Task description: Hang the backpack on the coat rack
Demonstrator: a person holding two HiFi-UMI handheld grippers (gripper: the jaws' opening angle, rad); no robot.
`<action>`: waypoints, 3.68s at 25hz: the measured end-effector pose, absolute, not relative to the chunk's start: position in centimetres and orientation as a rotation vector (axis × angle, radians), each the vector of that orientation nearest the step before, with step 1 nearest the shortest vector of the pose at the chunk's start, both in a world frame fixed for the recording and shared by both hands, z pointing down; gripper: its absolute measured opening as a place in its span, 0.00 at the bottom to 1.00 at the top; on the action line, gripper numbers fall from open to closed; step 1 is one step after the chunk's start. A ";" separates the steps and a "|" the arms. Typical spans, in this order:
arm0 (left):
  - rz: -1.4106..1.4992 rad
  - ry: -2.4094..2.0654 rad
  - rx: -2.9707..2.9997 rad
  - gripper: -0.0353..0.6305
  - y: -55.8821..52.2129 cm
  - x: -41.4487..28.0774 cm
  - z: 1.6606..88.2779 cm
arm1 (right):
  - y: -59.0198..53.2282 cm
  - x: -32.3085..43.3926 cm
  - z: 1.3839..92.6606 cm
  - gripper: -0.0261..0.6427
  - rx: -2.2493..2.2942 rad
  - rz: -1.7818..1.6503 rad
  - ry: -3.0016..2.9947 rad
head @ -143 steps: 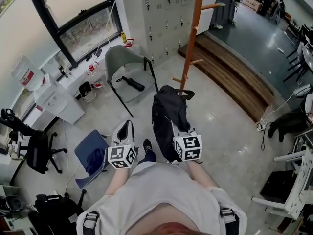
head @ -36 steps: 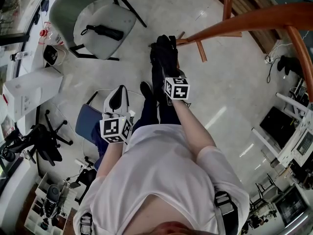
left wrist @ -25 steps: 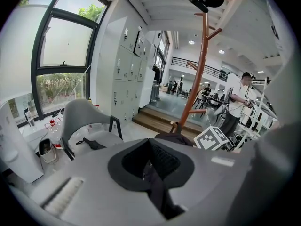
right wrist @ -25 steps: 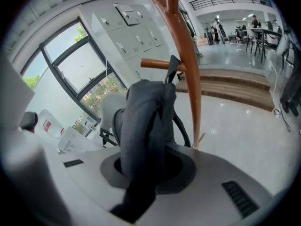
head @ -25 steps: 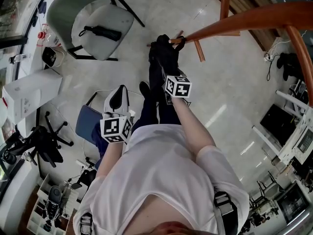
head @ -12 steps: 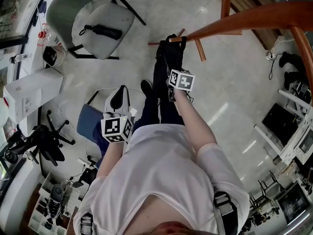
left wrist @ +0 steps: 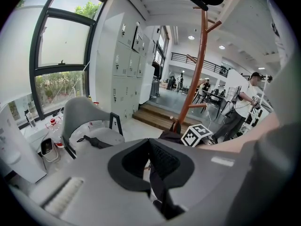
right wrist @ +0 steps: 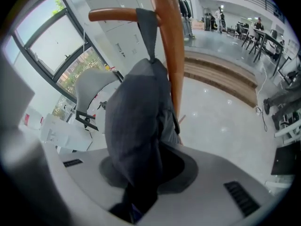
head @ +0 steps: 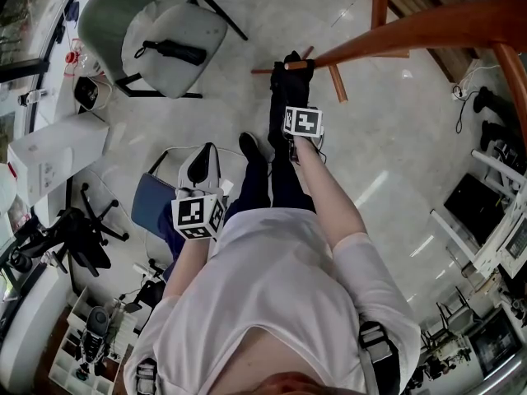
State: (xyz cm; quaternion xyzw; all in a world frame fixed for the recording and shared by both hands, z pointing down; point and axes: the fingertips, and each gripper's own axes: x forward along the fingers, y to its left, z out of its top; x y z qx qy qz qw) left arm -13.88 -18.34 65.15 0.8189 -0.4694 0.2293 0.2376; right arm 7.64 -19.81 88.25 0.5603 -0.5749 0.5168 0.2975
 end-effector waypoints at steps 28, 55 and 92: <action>0.587 -1.328 2.270 0.07 -19.7 -14.1 62.3 | -21.2 6.8 84.5 0.36 1.383 1.466 -1.497; 0.257 -1.521 2.488 0.07 -22.4 -15.0 46.8 | -23.3 4.9 50.5 0.05 1.745 0.624 -2.319; 0.072 -1.603 2.642 0.07 -20.3 -16.8 39.7 | -18.4 4.6 40.3 0.05 1.888 0.242 -2.415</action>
